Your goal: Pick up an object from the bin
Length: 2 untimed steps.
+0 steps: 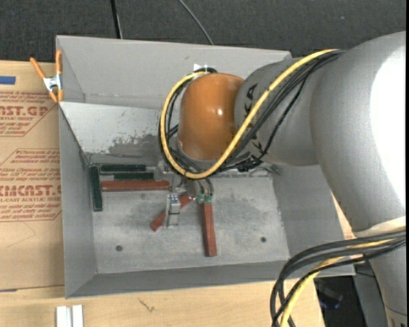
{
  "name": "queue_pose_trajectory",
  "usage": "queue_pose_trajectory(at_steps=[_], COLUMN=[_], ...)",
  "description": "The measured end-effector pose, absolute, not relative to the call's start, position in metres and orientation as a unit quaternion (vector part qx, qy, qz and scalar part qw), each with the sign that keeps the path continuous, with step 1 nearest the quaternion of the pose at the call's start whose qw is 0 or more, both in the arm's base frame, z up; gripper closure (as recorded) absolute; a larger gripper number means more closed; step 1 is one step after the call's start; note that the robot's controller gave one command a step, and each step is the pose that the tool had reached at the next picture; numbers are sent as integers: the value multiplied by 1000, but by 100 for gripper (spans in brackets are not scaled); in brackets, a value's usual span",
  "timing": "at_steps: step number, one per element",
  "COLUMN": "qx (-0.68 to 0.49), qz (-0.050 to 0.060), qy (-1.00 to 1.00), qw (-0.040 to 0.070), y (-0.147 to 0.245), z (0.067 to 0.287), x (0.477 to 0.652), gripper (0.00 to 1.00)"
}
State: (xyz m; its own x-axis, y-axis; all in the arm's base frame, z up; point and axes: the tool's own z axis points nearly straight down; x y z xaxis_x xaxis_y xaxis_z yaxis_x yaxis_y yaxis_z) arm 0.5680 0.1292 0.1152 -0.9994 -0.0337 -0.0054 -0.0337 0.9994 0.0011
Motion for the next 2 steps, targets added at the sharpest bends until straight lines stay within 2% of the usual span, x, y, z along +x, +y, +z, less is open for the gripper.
queue_pose_trajectory(at_steps=[1, 2], qx=[-73, 6], qz=[0, 1], qy=[997, 1000], qw=[-1, 1], y=[186, 120], z=[135, 125], x=[577, 560], gripper=[0, 0])
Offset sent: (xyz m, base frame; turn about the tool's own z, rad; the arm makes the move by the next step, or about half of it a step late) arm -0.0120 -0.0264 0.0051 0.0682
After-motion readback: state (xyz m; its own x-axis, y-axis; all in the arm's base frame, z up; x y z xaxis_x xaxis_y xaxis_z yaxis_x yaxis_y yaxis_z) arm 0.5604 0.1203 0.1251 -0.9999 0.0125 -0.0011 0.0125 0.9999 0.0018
